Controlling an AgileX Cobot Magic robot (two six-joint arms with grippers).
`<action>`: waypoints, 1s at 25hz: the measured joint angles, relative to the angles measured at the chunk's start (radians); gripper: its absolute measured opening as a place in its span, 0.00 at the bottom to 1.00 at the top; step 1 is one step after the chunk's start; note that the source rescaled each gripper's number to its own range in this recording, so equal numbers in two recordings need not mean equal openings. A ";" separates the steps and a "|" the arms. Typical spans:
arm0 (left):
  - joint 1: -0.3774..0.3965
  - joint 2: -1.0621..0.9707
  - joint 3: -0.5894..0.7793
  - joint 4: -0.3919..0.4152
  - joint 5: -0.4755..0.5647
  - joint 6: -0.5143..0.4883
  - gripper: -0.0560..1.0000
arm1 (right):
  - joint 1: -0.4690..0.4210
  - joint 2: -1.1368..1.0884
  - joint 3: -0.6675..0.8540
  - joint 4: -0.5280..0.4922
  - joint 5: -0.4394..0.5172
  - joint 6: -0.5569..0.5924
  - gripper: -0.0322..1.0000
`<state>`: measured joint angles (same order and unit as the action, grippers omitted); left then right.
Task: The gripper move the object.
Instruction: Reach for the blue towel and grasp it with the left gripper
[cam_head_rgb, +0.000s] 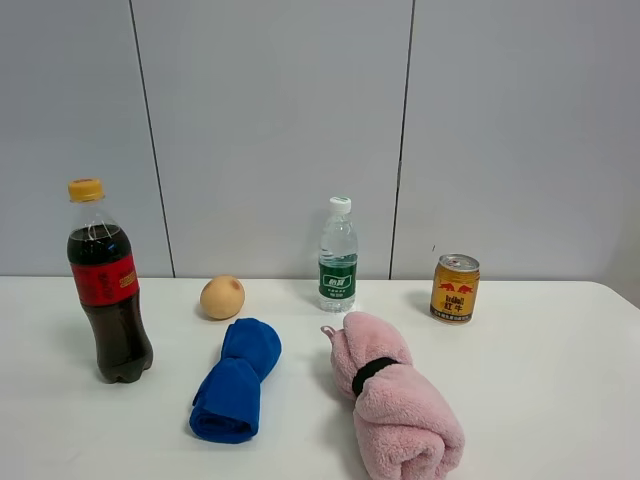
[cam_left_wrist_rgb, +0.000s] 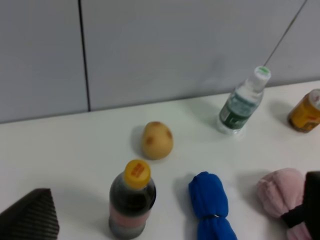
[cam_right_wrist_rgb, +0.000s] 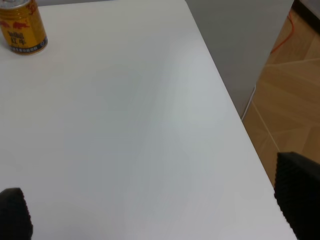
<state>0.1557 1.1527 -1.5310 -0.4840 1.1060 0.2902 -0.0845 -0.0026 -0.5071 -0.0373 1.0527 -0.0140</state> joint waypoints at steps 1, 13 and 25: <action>0.000 0.013 -0.008 -0.006 0.000 0.007 1.00 | 0.000 0.000 0.000 0.000 0.000 0.000 1.00; 0.000 0.137 -0.029 -0.021 -0.006 0.091 1.00 | 0.000 0.000 0.000 0.000 0.000 0.000 1.00; -0.159 0.305 -0.031 -0.028 -0.094 0.141 1.00 | 0.000 0.000 0.000 0.000 0.000 0.000 1.00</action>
<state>-0.0032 1.4573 -1.5622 -0.5117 1.0121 0.4312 -0.0845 -0.0026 -0.5071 -0.0373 1.0527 -0.0140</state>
